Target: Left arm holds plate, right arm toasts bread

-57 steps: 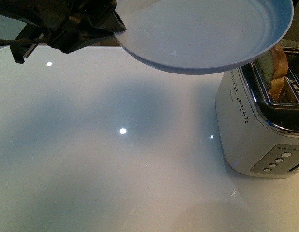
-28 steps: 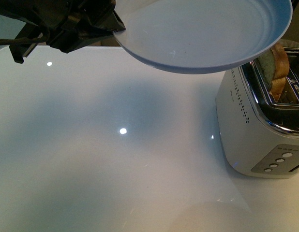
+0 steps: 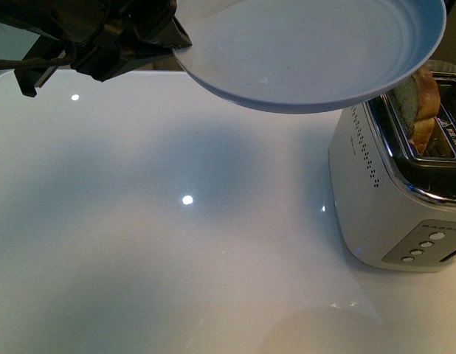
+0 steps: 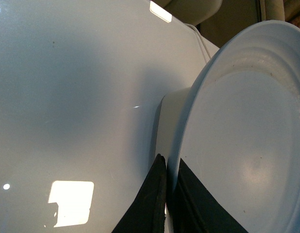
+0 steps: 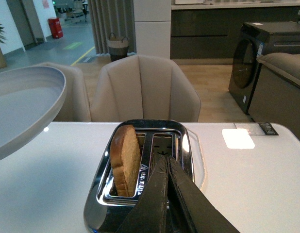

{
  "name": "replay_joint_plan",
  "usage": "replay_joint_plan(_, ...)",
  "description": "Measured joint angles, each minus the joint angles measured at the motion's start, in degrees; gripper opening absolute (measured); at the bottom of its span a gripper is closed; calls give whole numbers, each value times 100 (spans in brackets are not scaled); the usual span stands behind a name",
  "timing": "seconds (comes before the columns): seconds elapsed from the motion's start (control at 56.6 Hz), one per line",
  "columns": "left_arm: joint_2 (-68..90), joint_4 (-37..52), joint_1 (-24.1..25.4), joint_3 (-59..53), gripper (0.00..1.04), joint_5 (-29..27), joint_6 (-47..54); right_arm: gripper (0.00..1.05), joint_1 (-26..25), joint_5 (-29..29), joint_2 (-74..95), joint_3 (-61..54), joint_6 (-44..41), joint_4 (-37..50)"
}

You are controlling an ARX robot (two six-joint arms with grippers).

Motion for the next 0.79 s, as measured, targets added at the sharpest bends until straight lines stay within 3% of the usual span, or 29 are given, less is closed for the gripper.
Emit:
replay_joint_plan(0.3,-2,0,0,0,3,0,0,2,0,-2,-599,0,0,-599)
replay_joint_plan(0.371,0,0,0,0,3,-2,0,2,0,9,-1327,2,-2,-1502)
replay_joint_plan(0.671,-9,0,-4,0,3,0,0,2,0,4,-1565,2,-2,-1596)
replay_joint_plan(0.706,-9,0,-4,0,3,0,0,6,0,4,-1565,2,-4,-1596)
replay_joint_plan(0.795,-9,-2,-4,0,3,-2,0,27,0,4,-1565,2,-4,-1598)
